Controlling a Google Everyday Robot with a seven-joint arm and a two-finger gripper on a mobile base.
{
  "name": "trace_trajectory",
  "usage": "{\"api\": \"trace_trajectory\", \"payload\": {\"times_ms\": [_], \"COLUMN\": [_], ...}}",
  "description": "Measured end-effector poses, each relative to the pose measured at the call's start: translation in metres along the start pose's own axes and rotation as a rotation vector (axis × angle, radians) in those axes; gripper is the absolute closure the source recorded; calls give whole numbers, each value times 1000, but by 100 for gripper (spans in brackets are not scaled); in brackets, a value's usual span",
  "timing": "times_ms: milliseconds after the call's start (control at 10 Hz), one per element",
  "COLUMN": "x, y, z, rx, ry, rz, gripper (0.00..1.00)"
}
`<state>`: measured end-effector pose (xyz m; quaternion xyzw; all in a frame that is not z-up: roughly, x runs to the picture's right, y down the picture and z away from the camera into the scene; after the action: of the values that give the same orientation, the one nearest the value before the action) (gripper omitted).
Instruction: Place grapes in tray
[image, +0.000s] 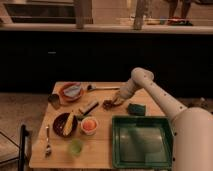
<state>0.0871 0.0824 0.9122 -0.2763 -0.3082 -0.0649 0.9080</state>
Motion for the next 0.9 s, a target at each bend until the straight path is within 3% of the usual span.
{"api": "trace_trajectory", "payload": {"times_ms": [600, 900], "x": [-26, -35], "y": [-16, -15], "z": [-46, -65], "rx": [68, 70], "ry": [27, 25], "rz": [-59, -82], "gripper": [100, 100]}}
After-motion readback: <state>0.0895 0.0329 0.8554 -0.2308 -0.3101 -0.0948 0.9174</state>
